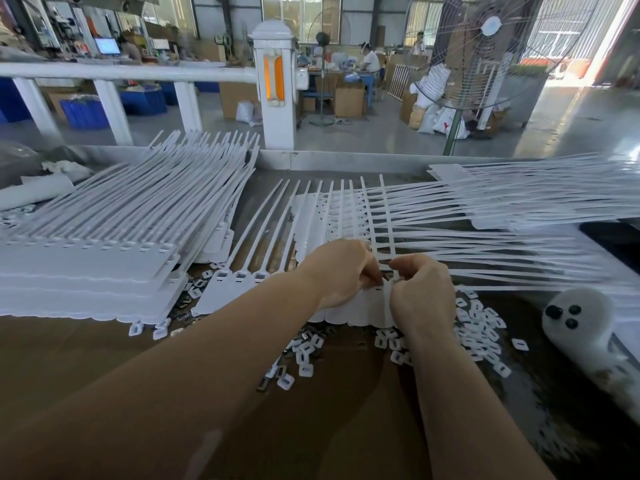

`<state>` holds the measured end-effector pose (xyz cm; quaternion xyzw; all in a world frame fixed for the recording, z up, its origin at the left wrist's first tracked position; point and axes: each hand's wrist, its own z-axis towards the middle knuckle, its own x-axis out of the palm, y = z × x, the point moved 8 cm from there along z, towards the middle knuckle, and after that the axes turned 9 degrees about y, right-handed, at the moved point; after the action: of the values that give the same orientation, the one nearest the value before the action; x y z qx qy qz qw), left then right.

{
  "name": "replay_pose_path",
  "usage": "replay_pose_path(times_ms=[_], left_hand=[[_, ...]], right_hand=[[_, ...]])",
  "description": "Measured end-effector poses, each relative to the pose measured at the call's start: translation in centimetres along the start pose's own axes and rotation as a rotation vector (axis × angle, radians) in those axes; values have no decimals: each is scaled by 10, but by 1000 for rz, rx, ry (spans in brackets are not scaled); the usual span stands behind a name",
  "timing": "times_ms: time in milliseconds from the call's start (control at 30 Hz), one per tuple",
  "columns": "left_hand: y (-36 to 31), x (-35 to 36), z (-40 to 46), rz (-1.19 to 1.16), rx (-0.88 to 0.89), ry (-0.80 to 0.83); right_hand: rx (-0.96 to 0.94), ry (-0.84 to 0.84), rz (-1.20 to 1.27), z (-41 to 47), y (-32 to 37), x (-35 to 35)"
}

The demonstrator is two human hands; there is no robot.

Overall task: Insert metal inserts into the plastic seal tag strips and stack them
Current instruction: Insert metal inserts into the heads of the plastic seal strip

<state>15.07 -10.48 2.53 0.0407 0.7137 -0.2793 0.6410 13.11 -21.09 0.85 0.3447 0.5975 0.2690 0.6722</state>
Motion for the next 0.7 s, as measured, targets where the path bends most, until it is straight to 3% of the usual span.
replay_pose_path(times_ms=[100,267,533,700], left_hand=[[0,-2,-2,-18,-5,-1],[11,-16,-18,-237,-61,-89],[14,-3,-52,-112,-83,182],[-3,3,-58,-70,-35,171]], right_hand=[[6,0,-4,0,-1,0],[-1,0,2,0,-1,1],[-5,-6,9,0,-1,1],[0,-8,-1,0,-1,0]])
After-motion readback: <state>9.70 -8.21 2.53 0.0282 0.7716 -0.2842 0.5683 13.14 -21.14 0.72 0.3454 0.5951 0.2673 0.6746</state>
